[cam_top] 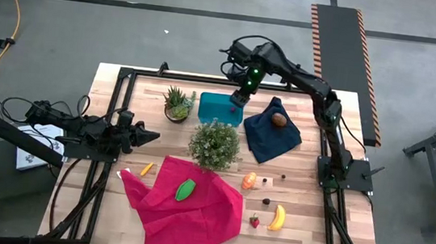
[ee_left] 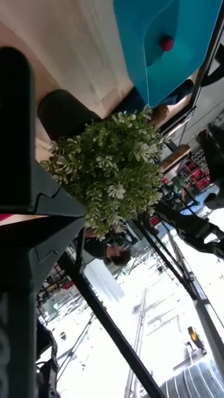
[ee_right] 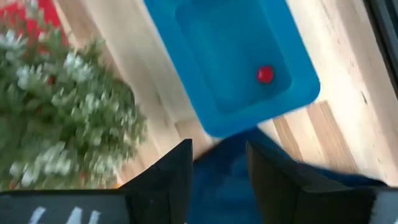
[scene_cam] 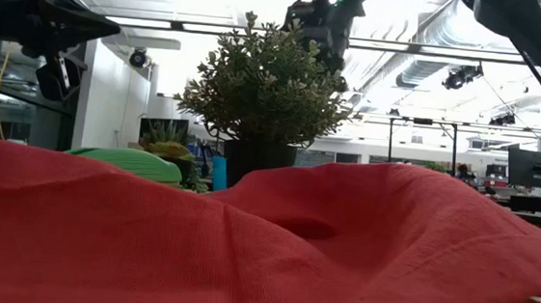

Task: Pick and placing Produce into tupperware
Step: Put the brown kiwi into the blue bin

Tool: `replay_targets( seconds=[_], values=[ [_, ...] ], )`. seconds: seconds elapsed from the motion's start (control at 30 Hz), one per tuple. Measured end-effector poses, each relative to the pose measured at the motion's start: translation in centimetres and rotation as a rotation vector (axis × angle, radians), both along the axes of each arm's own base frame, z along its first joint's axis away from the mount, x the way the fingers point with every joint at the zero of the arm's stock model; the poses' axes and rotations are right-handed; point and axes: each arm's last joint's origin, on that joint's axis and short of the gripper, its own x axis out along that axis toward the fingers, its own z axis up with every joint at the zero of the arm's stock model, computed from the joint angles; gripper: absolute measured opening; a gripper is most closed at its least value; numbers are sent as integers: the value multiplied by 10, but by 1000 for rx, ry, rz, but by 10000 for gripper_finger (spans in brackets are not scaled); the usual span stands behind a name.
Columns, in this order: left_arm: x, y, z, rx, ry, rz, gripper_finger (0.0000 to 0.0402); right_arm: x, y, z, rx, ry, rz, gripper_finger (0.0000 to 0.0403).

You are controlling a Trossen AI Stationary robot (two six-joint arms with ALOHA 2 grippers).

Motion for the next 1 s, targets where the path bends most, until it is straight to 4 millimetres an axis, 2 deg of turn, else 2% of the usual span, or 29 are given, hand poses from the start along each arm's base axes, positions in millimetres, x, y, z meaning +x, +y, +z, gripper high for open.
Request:
replay_targets(
  seconds=[0.1,0.33,0.5,0.8,1.0],
  values=[
    [0,0,0,-2,-1,-16,1,-11,6,13,-5,8,13,139],
    [0,-1,0,-1,1,-24,1,-42,21,63,-118,-73,-10,139],
    [0,-1,0,8,3,-23,1,-62,32,89,-160,-132,-37,139],
    [0,-1,0,5,3,-21,1,-85,40,113,-249,-170,-76,139],
    [0,-1,0,5,3,-21,1,-88,38,117,-289,-182,-101,139]
  ],
)
